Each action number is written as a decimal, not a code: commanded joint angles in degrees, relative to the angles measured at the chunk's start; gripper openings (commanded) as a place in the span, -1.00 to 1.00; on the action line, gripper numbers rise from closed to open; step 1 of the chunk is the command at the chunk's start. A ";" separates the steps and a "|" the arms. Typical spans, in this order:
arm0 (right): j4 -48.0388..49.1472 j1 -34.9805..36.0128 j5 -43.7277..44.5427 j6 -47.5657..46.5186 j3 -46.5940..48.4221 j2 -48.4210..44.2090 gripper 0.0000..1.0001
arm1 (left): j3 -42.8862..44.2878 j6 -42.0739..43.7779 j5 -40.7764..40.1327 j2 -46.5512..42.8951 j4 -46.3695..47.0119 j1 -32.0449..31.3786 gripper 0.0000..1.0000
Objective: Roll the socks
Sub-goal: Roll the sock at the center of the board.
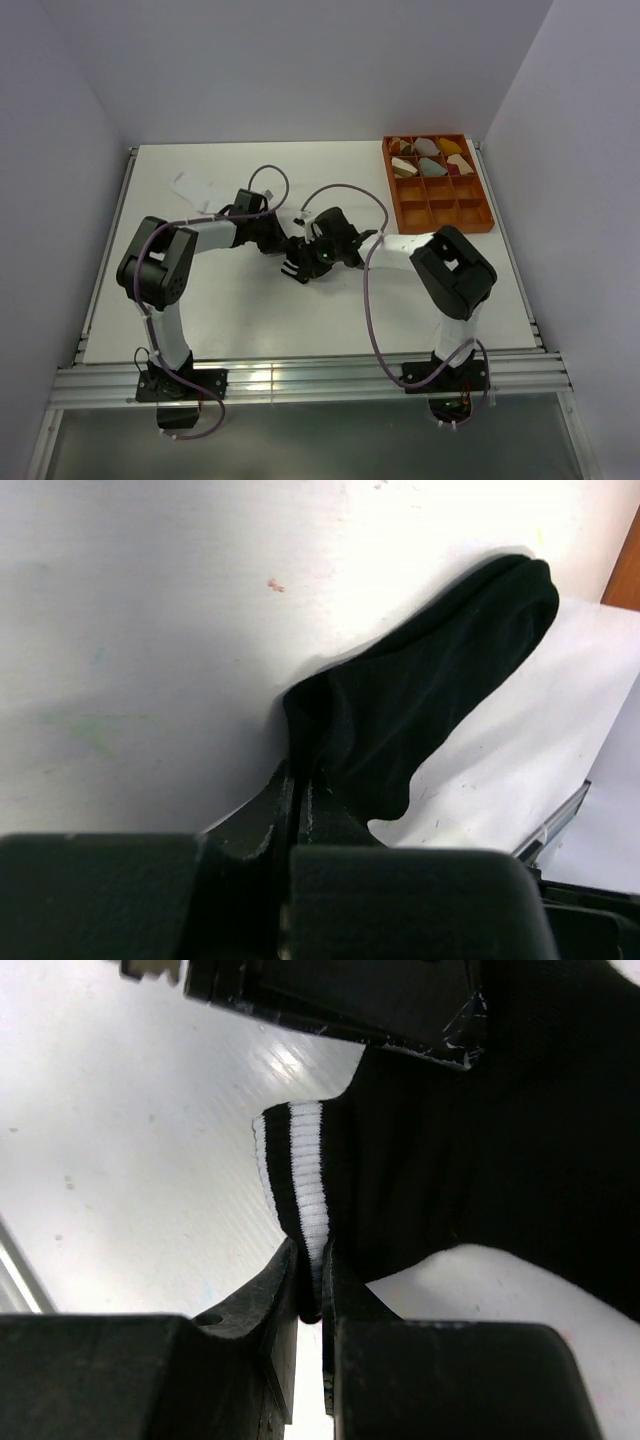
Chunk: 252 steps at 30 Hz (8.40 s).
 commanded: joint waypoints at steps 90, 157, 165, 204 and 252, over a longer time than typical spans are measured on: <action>15.56 -7.48 -17.24 38.72 0.64 15.51 -0.97 | -34.61 -35.38 -34.14 -21.16 18.42 -14.02 -0.55; 32.79 -2.12 0.35 33.00 -7.28 10.84 -0.56 | 10.05 -8.57 -37.49 -1.91 -29.23 -14.55 -0.98; 30.06 -3.88 -1.85 35.29 -5.96 12.52 -0.55 | 2.76 -8.57 -32.39 -9.11 -21.15 -13.23 -0.25; 24.52 -4.58 -5.45 33.35 -1.74 12.69 -0.55 | -30.03 -8.74 -4.17 -12.73 36.34 2.77 -0.04; 36.73 -0.46 3.33 26.25 -1.29 6.10 -0.07 | 14.79 -0.75 -38.54 2.74 -35.64 -5.14 -0.99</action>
